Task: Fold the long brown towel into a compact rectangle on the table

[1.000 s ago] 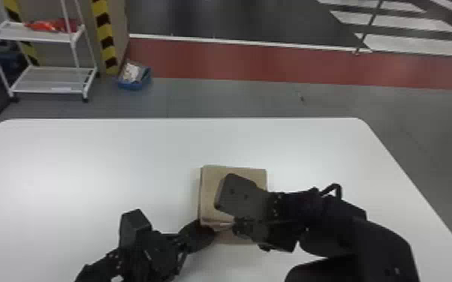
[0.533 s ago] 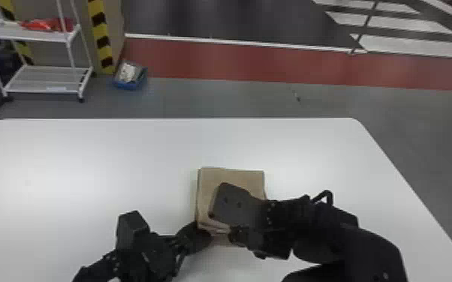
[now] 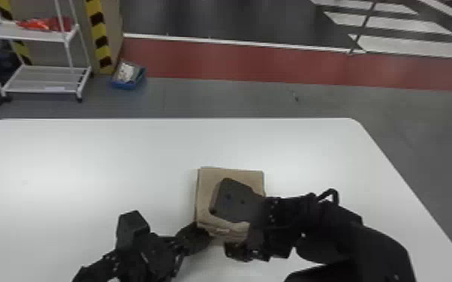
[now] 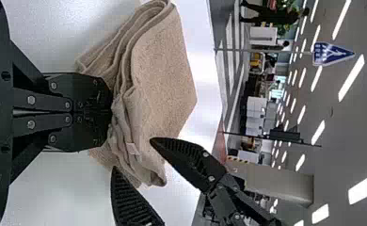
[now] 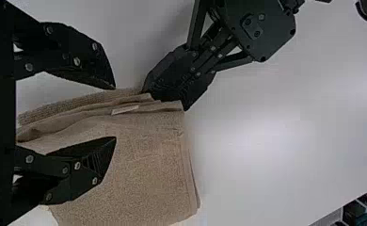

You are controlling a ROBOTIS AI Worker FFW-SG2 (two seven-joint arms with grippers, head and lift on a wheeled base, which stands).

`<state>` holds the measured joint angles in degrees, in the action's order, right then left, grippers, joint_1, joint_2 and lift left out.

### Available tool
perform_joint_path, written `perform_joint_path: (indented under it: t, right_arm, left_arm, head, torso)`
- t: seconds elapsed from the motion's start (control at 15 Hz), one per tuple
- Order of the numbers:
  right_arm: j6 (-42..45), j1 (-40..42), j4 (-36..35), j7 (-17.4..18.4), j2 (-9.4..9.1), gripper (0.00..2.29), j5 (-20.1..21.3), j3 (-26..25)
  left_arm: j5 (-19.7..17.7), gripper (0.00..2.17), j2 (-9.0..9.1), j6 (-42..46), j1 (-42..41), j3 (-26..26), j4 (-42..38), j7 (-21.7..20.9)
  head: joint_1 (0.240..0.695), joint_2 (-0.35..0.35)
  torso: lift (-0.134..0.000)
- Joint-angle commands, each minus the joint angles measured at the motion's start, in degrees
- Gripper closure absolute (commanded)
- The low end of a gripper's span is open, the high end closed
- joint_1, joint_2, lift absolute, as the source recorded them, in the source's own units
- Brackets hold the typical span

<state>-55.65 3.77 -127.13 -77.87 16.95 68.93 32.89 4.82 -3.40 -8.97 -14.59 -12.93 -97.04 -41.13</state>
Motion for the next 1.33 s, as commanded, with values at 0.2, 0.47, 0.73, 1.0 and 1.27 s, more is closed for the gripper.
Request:
perform_joint_path:
  t: [0.2, 0.47, 0.73, 1.0, 1.27]
  right_arm:
    - [-3.9, -0.34, -2.07, -0.45, -2.1, 0.49, -6.17, -6.0]
    - [-5.66, -3.42, -1.89, -0.45, -6.14, 1.84, -18.04, -16.63]
    - [-1.62, -1.22, -0.4, -0.45, -5.79, 2.23, -16.98, -17.6]
    - [3.48, 1.77, 1.89, -0.45, -5.09, 2.26, -13.82, -16.72]
    - [5.24, 2.82, 3.3, -0.45, -5.09, 2.26, -12.68, -15.84]
  left_arm:
    - [0.1, 2.07, -0.03, -0.13, 0.0, -0.16, -0.34, 0.0]
    - [0.02, 2.07, -0.12, -0.13, 0.0, -0.43, -0.34, 0.0]
    - [0.1, 2.07, -0.2, -0.13, -0.09, -0.34, -0.87, 0.0]
    - [0.19, 2.07, -0.29, -0.13, -0.09, -0.52, -0.87, 0.08]
    - [0.46, 2.08, -0.29, -0.13, -0.09, -0.87, -0.95, 0.26]
  head:
    - [0.695, -0.159]
    - [0.695, -0.171]
    - [0.695, -0.186]
    - [0.695, -0.194]
    - [0.695, -0.204]
  torso:
    - [-0.124]
    - [-0.124]
    - [-0.124]
    - [-0.124]
    - [-0.124]
